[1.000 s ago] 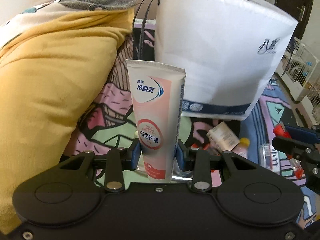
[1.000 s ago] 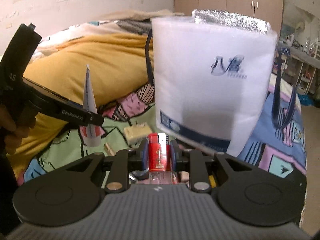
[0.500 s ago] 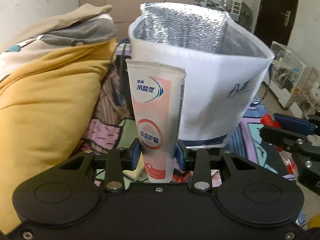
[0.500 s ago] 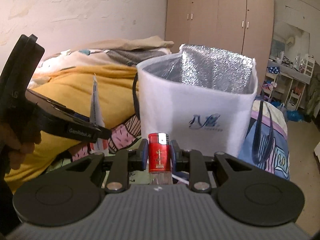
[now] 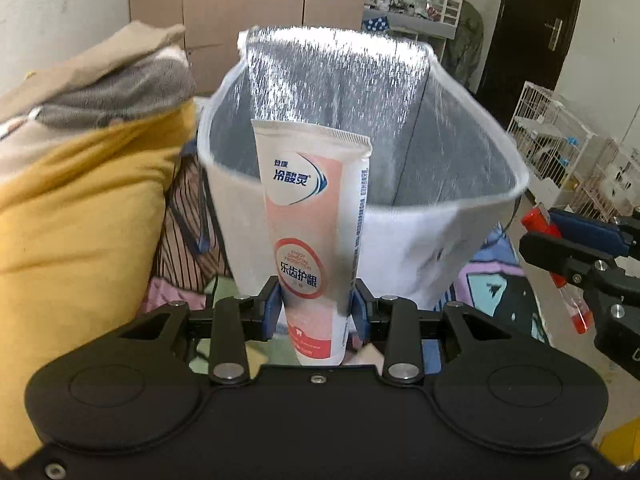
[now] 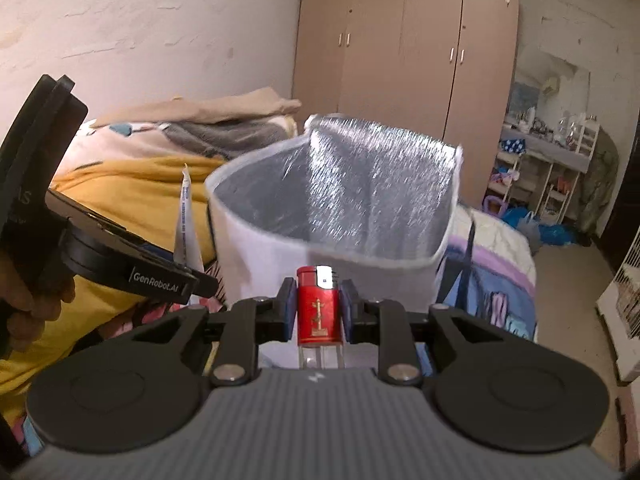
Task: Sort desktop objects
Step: 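Lift the toothpaste tube and red lighter and carry both over the white bag, then open the left tool and right tool to drop both items into the bag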
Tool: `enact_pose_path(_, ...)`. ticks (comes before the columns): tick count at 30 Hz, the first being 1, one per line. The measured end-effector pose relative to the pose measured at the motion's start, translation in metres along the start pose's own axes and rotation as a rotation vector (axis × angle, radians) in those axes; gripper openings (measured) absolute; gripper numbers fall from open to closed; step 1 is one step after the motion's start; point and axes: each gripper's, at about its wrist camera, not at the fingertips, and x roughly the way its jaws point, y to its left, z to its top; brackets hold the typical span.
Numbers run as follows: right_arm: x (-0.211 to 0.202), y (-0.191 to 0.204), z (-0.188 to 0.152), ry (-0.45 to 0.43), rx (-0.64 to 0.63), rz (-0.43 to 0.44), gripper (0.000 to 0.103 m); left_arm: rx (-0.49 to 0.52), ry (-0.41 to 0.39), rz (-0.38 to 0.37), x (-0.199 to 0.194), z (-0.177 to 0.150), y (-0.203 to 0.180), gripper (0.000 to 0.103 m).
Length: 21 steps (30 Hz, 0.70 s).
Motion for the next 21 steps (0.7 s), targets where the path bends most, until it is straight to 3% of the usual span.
enact_pose_path(12, 0.023, -0.028, 0.055, -0.078, 0.017, -0.053, 0.026, -0.016, -0.139, 0.033, -0.014, 0.073, 0.005, 0.034)
enact_pose_path(21, 0.081, -0.046, 0.066, -0.030, 0.078, -0.090, 0.026, -0.065, -0.118, 0.050, 0.036, 0.110, 0.011, 0.025)
